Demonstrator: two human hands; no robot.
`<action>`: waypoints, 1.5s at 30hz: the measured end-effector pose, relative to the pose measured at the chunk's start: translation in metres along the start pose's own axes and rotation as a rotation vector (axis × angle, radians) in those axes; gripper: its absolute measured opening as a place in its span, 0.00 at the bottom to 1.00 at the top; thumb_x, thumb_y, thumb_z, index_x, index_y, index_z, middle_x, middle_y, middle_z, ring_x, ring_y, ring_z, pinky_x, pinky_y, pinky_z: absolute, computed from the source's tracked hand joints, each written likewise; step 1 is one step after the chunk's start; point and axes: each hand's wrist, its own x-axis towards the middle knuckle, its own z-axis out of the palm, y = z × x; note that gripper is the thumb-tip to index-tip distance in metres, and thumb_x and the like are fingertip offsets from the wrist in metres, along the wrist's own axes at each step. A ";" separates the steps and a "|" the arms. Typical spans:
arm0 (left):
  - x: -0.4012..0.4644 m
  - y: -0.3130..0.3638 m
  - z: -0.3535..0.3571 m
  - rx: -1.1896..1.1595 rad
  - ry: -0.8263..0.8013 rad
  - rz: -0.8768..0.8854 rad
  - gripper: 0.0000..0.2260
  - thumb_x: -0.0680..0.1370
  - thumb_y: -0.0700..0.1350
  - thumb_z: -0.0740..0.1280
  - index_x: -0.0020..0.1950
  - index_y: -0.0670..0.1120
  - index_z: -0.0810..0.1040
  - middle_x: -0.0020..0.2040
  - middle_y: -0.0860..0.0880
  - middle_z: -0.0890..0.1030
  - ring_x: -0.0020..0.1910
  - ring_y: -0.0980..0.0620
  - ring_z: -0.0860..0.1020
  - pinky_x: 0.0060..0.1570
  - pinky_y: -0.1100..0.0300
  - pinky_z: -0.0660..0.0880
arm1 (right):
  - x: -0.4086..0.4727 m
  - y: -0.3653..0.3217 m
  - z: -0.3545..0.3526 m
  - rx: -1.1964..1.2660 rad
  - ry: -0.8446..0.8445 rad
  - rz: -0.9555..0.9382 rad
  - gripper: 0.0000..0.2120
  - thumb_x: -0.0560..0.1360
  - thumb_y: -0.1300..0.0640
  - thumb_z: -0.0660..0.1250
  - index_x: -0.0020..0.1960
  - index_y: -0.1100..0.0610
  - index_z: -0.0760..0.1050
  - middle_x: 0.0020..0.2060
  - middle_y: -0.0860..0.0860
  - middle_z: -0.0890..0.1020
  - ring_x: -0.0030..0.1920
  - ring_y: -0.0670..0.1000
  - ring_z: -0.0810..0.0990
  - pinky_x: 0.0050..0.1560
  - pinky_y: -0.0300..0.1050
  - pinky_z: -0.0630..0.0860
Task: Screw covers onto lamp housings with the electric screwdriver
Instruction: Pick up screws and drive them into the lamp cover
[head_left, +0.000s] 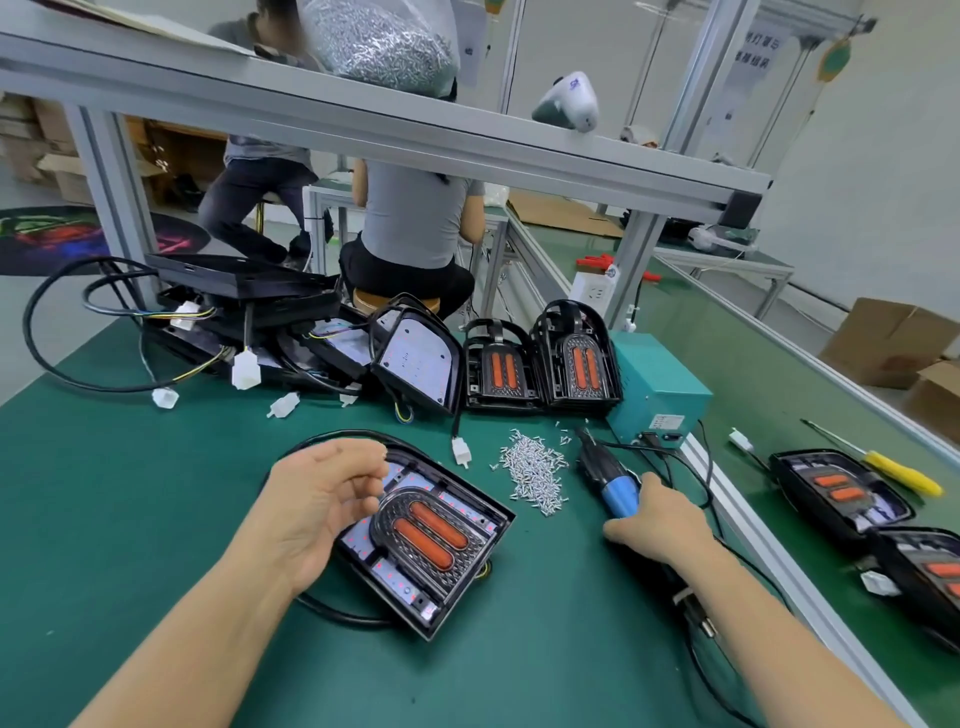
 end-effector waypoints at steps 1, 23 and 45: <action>-0.002 -0.001 0.001 -0.016 -0.010 -0.021 0.03 0.73 0.32 0.65 0.43 0.38 0.77 0.30 0.47 0.77 0.24 0.56 0.73 0.23 0.67 0.72 | 0.000 0.003 -0.001 0.057 -0.004 0.021 0.21 0.70 0.49 0.71 0.52 0.57 0.64 0.39 0.49 0.74 0.41 0.54 0.75 0.34 0.44 0.67; -0.020 -0.009 0.019 -0.426 -0.218 -0.317 0.05 0.67 0.40 0.69 0.41 0.41 0.78 0.34 0.46 0.78 0.28 0.55 0.74 0.25 0.65 0.74 | -0.114 -0.132 -0.086 2.325 0.089 -0.692 0.10 0.65 0.64 0.64 0.43 0.52 0.69 0.28 0.47 0.69 0.26 0.45 0.69 0.32 0.37 0.71; -0.024 -0.010 0.019 -0.415 -0.223 -0.325 0.04 0.65 0.41 0.71 0.37 0.42 0.80 0.34 0.47 0.78 0.29 0.56 0.73 0.26 0.65 0.74 | -0.112 -0.137 -0.074 2.311 0.173 -0.696 0.10 0.66 0.64 0.63 0.45 0.54 0.70 0.26 0.47 0.70 0.27 0.46 0.69 0.32 0.39 0.71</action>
